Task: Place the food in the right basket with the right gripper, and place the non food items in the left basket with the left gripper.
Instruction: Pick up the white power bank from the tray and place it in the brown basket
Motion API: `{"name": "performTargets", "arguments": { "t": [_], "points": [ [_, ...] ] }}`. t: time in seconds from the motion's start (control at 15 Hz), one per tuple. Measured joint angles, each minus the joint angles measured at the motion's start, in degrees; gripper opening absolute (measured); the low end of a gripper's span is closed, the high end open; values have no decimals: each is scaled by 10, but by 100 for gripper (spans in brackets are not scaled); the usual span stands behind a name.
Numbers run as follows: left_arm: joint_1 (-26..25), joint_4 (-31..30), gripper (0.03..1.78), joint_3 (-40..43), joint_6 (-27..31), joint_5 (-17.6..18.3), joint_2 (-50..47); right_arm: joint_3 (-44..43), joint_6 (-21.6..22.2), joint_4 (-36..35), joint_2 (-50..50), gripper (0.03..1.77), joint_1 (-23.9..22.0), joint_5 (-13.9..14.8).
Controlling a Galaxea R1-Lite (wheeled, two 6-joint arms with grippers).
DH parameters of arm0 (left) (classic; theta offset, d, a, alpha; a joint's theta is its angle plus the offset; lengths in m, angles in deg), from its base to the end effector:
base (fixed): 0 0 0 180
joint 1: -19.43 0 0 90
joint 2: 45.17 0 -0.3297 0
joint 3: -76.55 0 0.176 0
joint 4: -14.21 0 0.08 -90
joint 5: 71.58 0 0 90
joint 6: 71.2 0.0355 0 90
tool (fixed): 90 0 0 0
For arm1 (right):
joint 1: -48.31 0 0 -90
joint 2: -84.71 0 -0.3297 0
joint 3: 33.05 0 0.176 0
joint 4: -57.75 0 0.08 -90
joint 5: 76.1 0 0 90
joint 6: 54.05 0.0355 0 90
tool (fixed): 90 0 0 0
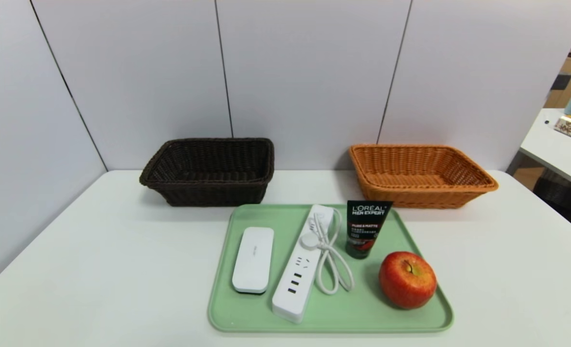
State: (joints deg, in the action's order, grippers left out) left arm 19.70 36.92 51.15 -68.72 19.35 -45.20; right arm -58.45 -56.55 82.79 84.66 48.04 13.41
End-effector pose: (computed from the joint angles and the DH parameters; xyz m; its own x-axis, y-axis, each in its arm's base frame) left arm -0.0554 -0.0003 0.0809 0.9987 -0.0209 0.0474 0.0189 0.9989 0.0440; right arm -0.0553 0.0006 0.0762 1.0000 0.0038 0.0072 -0.0035 0.9990 -0.0437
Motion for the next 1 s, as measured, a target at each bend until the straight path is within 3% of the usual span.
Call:
{"name": "performTargets", "arguments": {
  "t": [0.8, 1.0],
  "points": [
    [0, -18, 169, 0, -8, -4, 0, 0, 1, 1, 0, 170, 0, 3],
    [0, 7, 169, -8, -7, -1, 0, -33, 2, 17, 0, 170, 0, 5]
  ]
}}
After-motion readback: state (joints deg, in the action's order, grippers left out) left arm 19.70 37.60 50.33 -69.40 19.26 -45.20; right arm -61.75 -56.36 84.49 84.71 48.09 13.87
